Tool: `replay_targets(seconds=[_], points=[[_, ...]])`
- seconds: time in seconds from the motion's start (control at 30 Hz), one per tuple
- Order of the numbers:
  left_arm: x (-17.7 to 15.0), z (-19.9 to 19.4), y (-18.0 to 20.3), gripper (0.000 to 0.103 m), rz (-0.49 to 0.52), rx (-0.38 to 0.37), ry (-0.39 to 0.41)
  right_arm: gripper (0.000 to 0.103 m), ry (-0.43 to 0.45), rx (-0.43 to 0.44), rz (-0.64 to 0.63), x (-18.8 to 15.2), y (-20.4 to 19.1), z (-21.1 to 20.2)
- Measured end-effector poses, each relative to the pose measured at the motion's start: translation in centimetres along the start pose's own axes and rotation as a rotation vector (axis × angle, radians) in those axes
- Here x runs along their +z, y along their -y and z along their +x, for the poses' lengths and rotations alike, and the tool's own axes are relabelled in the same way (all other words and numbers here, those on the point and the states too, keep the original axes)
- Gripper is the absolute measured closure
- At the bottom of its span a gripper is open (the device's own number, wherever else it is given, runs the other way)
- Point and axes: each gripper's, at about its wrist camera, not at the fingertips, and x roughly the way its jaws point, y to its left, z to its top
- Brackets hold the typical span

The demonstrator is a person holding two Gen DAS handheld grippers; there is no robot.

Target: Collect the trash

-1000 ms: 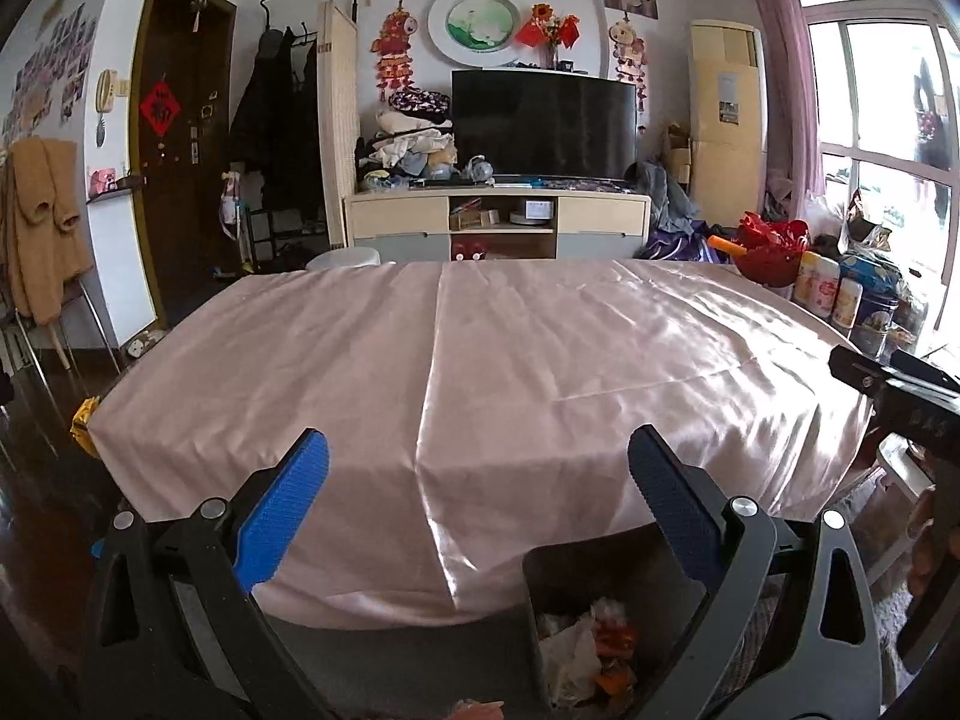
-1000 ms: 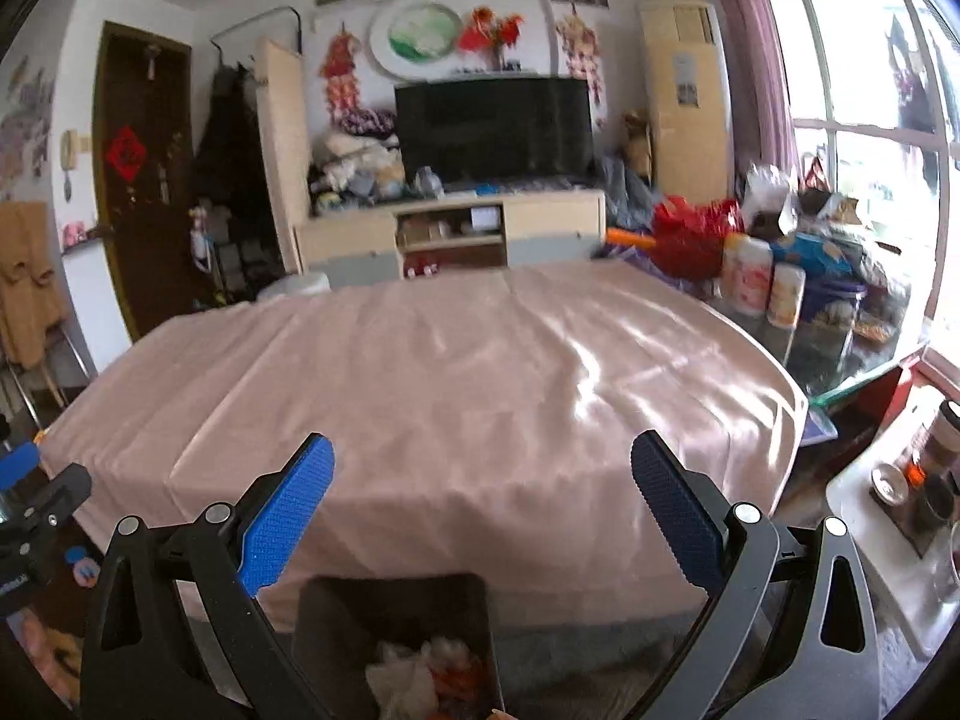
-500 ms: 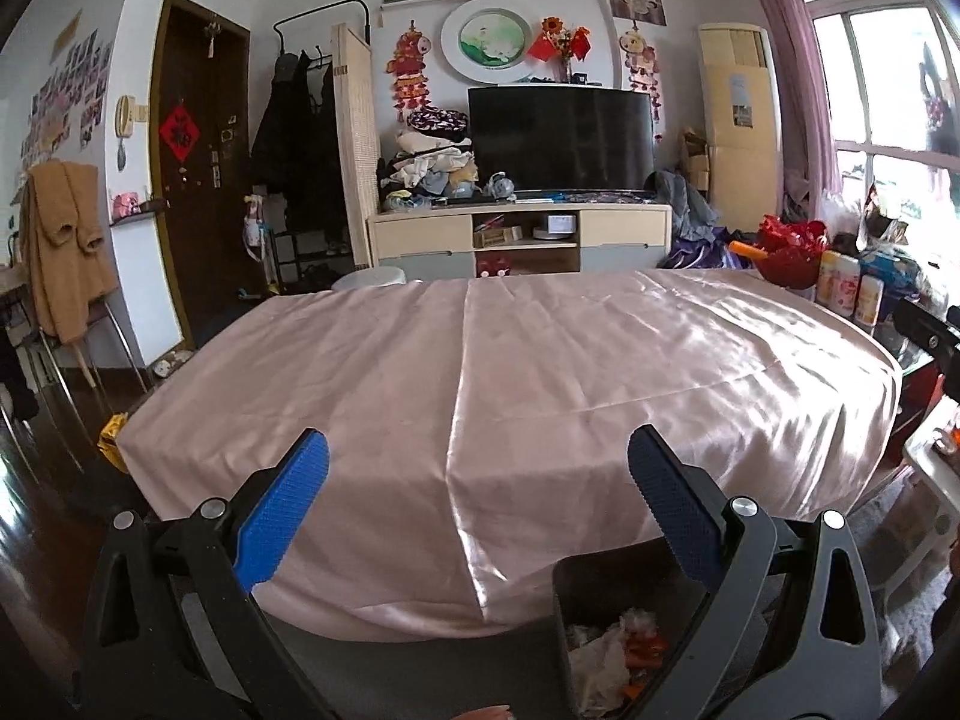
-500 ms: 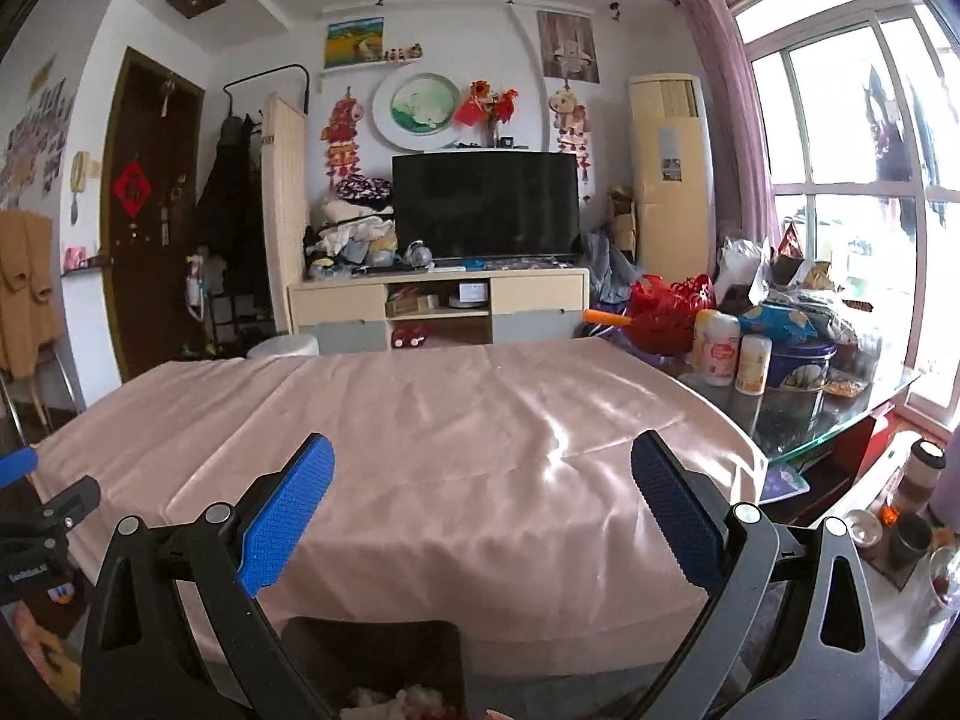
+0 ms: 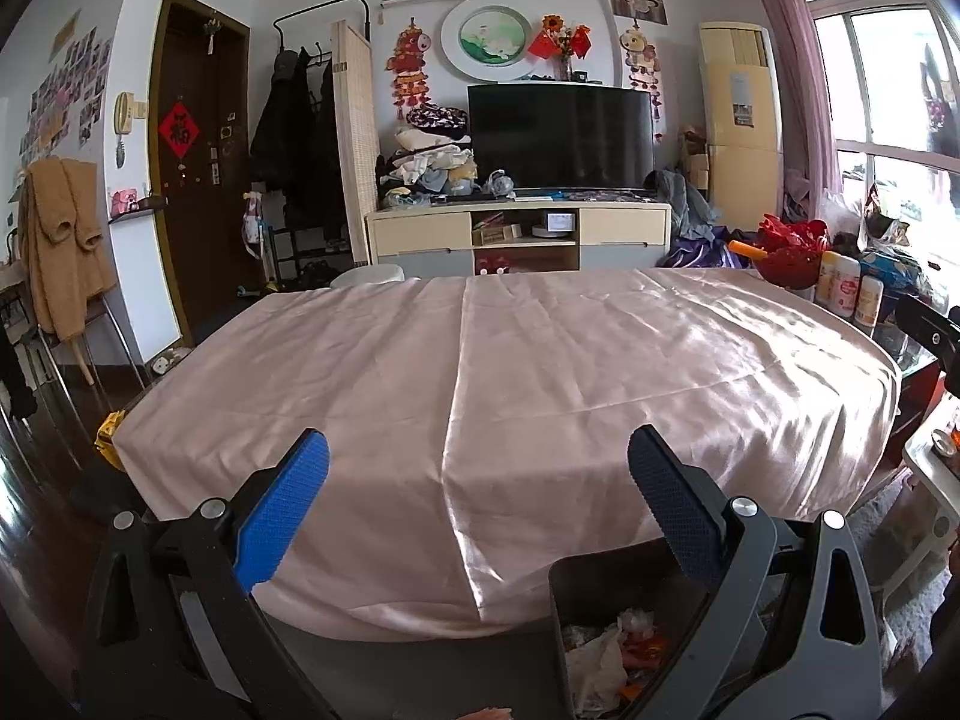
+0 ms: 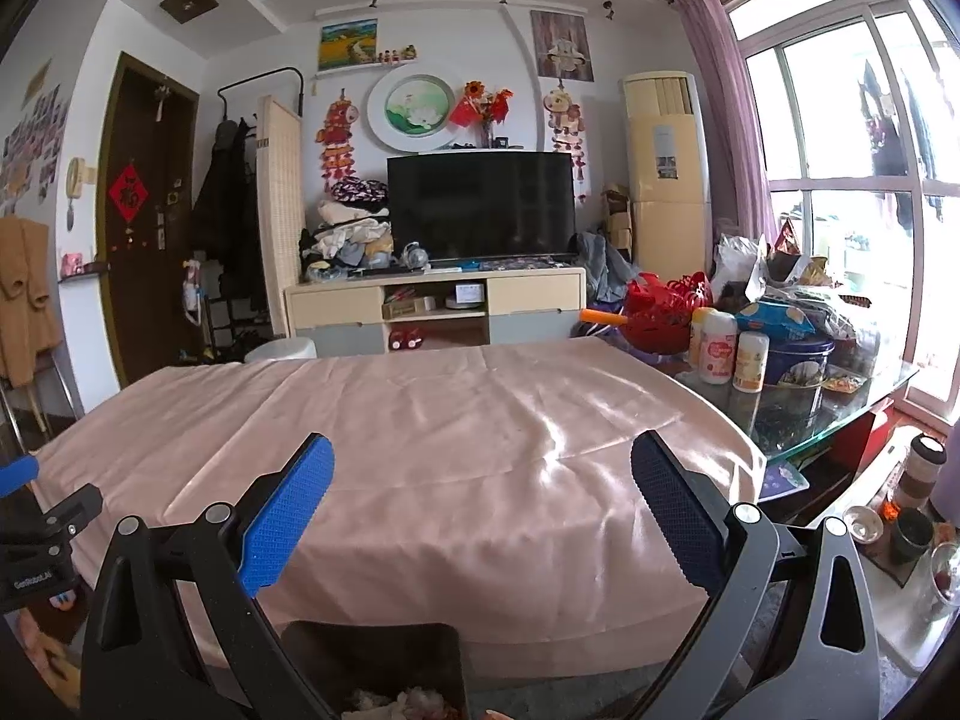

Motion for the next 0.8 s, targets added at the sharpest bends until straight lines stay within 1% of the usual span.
replay_targets(seconds=[0.8], points=[[0.04, -0.05, -0.09, 0.008, -0.014, -0.005, 0.004, 0.003, -0.015, 0.003, -0.003, -0.17, -0.43, 0.51]])
